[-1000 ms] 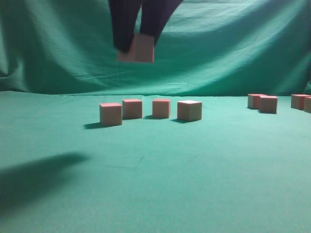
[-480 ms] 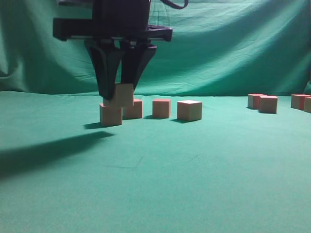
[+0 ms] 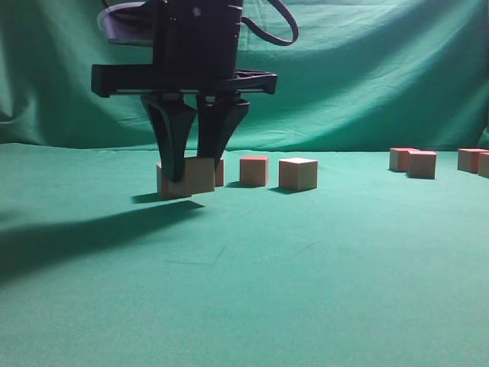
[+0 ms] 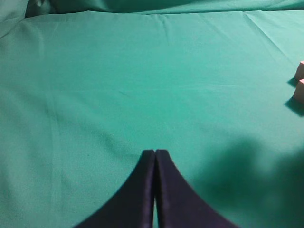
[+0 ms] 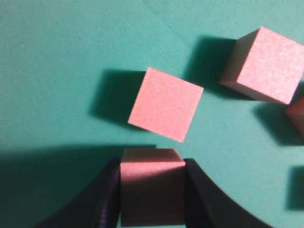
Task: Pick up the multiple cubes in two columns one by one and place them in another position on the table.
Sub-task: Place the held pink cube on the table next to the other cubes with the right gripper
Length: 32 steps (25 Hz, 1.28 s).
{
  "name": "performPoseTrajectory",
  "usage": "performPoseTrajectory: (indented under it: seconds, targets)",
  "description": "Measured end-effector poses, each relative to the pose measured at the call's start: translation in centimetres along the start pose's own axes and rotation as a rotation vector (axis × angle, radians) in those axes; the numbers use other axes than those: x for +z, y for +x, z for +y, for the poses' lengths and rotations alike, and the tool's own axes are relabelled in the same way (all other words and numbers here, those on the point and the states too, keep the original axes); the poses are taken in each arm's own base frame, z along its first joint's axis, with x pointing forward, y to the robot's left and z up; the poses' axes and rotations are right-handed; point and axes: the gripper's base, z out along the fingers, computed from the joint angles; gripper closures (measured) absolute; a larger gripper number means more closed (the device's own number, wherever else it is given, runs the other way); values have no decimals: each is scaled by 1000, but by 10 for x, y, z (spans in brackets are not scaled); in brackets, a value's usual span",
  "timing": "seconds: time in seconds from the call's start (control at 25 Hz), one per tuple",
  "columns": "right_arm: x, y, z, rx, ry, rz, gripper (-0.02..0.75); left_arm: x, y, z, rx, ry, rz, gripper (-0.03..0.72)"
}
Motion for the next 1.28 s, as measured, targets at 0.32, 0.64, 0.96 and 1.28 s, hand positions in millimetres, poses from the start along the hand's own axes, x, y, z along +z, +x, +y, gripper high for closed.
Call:
performPoseTrajectory:
  seconds: [0.32,0.64,0.96,1.28]
  targets:
    - [4,0,0,10,-4,6,457,0,0,0,0,0,0,688]
    - [9,1,0,18,-8,16,457,0,0,0,0,0,0,688]
    - [9,1,0,18,-8,16,294,0,0,0,0,0,0,688]
    - [3,1,-1,20,-7,16,58,0,0,0,0,0,0,688]
